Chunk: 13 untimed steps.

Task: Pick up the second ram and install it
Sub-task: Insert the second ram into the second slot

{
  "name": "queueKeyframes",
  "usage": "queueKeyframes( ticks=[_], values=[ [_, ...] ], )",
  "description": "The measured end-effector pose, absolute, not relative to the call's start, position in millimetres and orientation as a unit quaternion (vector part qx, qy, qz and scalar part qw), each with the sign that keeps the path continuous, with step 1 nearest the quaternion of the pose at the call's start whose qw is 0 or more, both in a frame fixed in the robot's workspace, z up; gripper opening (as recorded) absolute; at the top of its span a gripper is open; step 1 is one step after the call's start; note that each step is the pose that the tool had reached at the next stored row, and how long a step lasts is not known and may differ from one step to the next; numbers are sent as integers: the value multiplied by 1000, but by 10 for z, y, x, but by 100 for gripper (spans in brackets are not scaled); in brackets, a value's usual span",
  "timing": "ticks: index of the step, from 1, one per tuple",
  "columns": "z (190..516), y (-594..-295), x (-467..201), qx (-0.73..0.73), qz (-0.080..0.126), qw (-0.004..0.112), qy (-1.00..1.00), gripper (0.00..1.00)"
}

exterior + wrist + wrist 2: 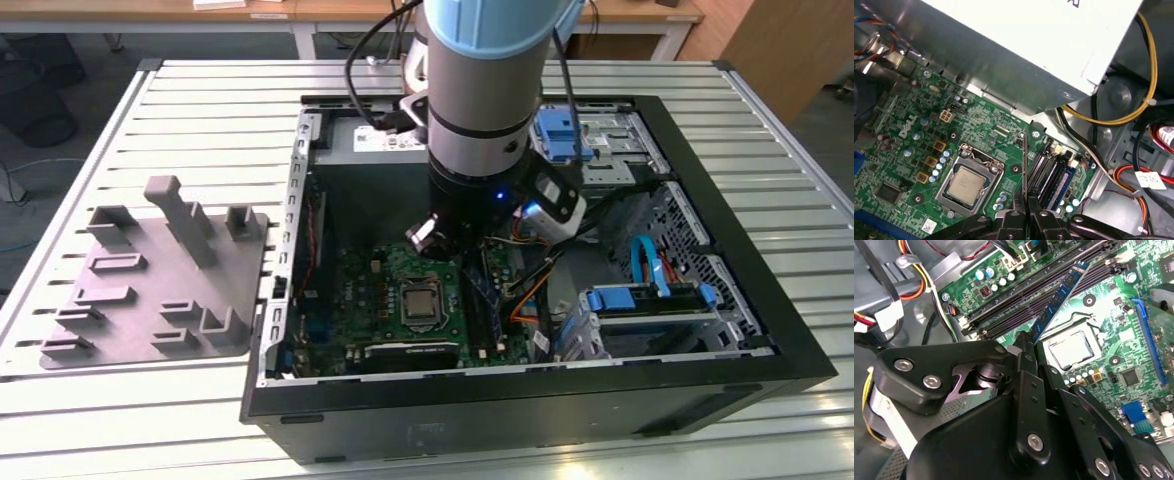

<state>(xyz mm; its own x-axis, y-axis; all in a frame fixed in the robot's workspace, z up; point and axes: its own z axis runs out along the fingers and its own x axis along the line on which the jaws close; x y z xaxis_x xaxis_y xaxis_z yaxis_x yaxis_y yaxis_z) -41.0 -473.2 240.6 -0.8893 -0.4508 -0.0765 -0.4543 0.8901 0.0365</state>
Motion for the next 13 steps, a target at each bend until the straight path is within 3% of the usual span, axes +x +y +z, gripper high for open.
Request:
queueKeyframes(
  ticks=[13],
  values=[
    [2405, -4731, -410, -166, 22, 34, 985, 14]
  ],
)
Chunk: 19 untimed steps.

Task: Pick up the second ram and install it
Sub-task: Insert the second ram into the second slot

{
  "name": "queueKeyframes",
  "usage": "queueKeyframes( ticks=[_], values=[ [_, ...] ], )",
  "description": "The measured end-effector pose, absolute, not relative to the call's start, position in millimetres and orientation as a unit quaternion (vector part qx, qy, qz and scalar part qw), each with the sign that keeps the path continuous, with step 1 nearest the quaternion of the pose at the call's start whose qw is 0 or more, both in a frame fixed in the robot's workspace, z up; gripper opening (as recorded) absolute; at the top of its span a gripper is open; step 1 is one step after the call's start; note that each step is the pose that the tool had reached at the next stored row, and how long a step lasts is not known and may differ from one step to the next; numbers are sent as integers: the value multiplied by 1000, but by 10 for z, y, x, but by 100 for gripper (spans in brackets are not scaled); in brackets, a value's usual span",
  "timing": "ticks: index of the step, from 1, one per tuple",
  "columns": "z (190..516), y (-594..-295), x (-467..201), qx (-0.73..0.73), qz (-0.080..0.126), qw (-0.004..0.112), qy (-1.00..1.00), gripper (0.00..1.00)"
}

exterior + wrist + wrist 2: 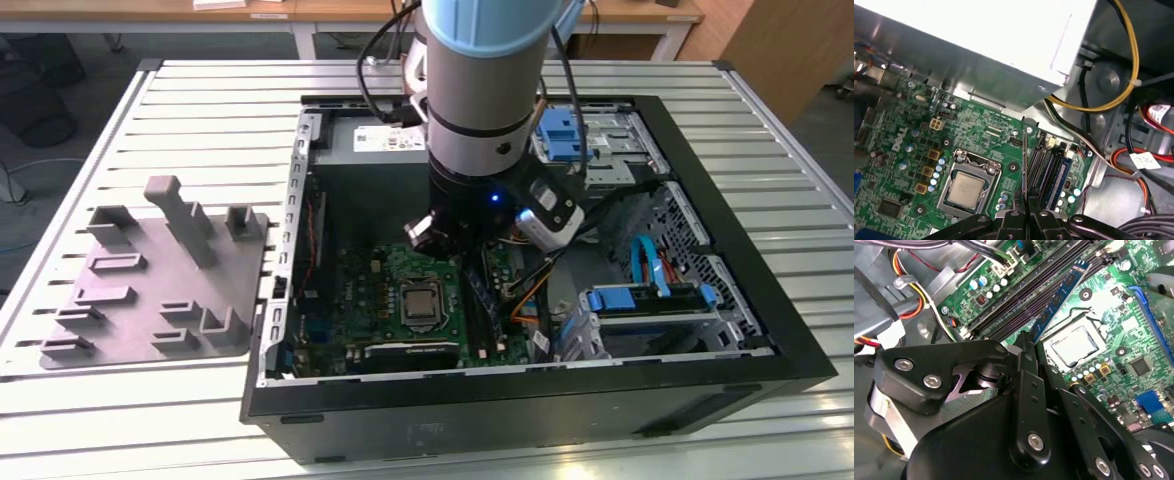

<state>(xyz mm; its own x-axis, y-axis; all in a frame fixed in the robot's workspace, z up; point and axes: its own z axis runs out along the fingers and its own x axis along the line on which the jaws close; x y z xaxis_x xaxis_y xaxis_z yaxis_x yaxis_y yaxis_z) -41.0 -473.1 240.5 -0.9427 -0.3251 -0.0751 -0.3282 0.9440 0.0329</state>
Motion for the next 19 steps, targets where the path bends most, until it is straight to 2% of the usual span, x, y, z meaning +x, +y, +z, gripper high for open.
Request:
queueKeyframes(
  ticks=[8, 14, 19],
  values=[
    [2404, -4731, -410, -111, 17, 34, 993, 14],
    [2399, -4731, -410, -83, 15, 13, 996, 14],
    [2391, -4731, -410, -45, 14, 11, 999, 14]
  ],
)
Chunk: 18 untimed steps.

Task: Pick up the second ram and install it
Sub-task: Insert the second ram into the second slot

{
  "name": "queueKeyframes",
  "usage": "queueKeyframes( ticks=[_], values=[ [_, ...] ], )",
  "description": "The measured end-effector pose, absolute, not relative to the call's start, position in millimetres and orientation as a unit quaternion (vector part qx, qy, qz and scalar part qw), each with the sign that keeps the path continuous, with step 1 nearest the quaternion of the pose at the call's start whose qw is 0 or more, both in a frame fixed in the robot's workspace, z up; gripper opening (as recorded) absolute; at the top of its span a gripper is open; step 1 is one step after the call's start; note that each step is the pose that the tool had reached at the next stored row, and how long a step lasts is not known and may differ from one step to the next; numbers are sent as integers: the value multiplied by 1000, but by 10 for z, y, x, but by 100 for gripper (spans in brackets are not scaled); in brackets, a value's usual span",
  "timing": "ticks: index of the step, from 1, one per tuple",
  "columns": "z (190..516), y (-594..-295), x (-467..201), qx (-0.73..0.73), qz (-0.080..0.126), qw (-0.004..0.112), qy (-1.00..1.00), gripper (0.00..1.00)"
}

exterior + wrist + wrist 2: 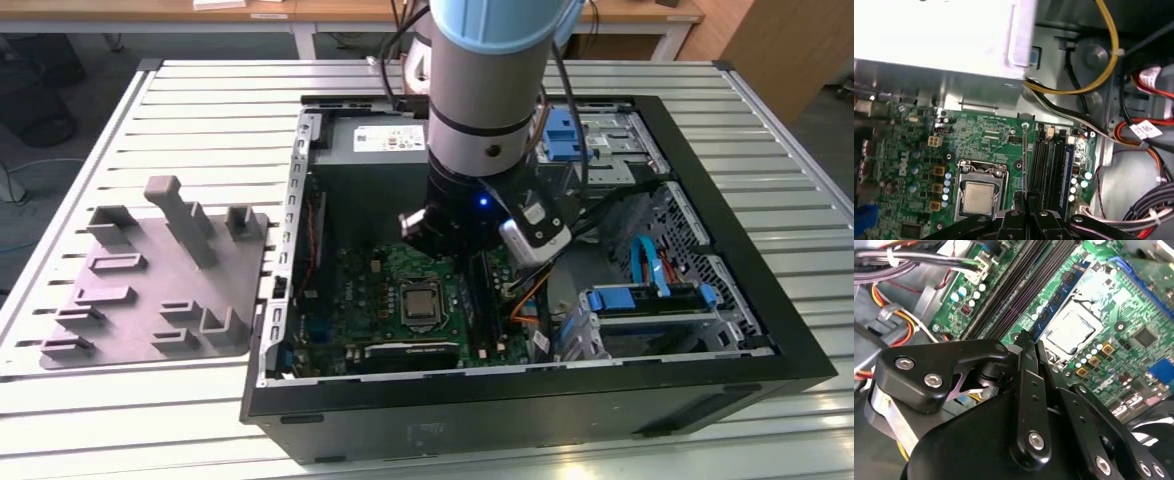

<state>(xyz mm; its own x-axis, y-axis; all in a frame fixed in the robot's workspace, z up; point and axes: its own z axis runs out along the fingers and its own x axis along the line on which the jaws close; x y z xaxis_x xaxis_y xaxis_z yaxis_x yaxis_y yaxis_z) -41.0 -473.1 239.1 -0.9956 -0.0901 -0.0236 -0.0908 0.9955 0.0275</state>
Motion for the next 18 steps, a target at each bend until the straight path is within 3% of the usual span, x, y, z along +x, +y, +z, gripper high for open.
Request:
queueKeyframes(
  ticks=[18],
  values=[
    [2370, -4751, -411, 15, 13, 12, 1000, 14]
  ],
)
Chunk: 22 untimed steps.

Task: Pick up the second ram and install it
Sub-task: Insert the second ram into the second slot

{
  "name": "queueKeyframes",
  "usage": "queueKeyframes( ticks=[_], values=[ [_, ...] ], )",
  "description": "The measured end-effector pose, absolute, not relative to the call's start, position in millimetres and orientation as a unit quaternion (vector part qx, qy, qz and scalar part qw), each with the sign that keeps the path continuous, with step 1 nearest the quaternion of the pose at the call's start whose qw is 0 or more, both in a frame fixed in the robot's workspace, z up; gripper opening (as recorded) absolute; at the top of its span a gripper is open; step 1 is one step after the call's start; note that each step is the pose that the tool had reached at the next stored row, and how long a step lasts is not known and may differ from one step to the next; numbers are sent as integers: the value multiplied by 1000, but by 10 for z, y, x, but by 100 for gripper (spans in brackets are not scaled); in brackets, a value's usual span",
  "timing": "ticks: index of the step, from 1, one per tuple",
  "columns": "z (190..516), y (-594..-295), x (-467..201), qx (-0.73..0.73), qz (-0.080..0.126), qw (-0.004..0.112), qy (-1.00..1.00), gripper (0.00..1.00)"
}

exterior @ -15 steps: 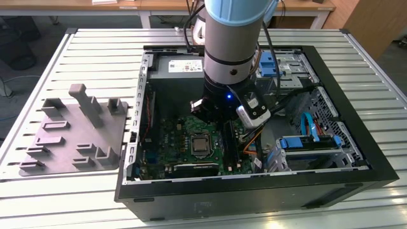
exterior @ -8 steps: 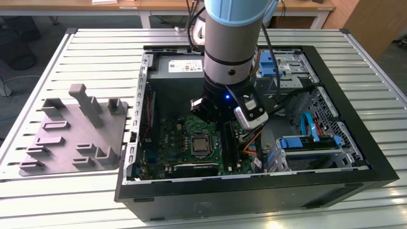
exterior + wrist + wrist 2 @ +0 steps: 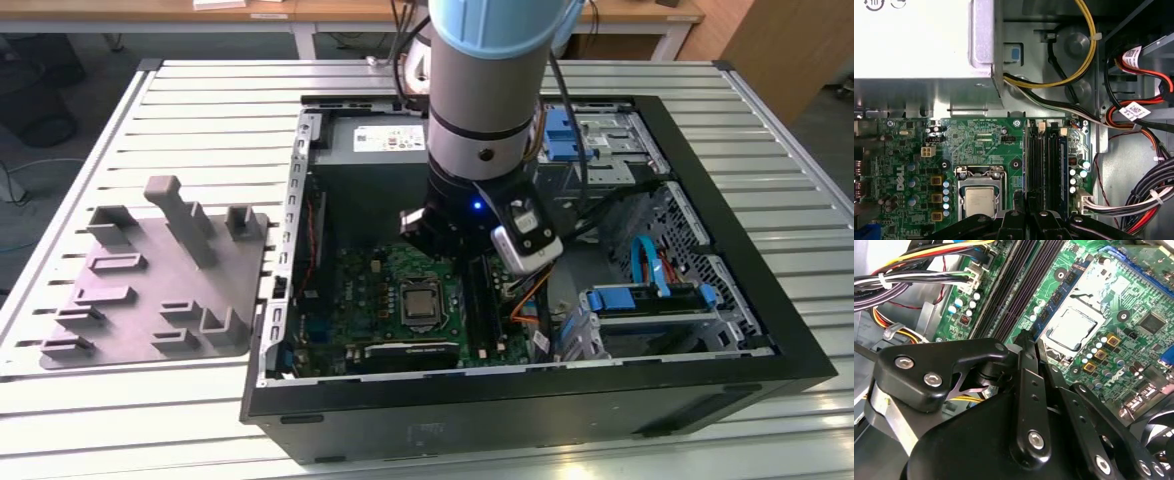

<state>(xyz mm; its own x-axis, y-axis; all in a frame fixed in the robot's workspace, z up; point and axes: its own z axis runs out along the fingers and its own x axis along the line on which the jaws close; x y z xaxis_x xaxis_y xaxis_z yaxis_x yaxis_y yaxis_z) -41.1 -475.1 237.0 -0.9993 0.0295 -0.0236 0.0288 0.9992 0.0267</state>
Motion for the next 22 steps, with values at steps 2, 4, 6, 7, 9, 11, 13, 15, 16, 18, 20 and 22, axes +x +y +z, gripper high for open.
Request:
queueKeyframes(
  ticks=[2, 4, 6, 7, 9, 11, 13, 15, 16, 18, 20, 22],
  values=[
    [2357, -4757, -410, 15, 13, 12, 1000, 14],
    [2338, -4761, -410, 15, 13, 12, 1000, 14],
    [2325, -4764, -403, 14, 13, 12, 1000, 14],
    [2318, -4764, -394, 14, 13, 12, 1000, 14],
    [2303, -4764, -366, 11, 12, 12, 1000, 14],
    [2290, -4764, -346, 3, 12, 12, 1000, 14],
    [2280, -4765, -330, 0, 12, 12, 1000, 14],
    [2277, -4767, -329, 0, 12, 12, 1000, 14],
    [2276, -4773, -328, 1, 11, 12, 1000, 14],
    [2273, -4790, -327, 3, 11, 12, 1000, 14],
    [2271, -4805, -309, 4, 11, 12, 1000, 14],
    [2267, -4810, -266, 4, 11, 12, 1000, 14]
  ],
)
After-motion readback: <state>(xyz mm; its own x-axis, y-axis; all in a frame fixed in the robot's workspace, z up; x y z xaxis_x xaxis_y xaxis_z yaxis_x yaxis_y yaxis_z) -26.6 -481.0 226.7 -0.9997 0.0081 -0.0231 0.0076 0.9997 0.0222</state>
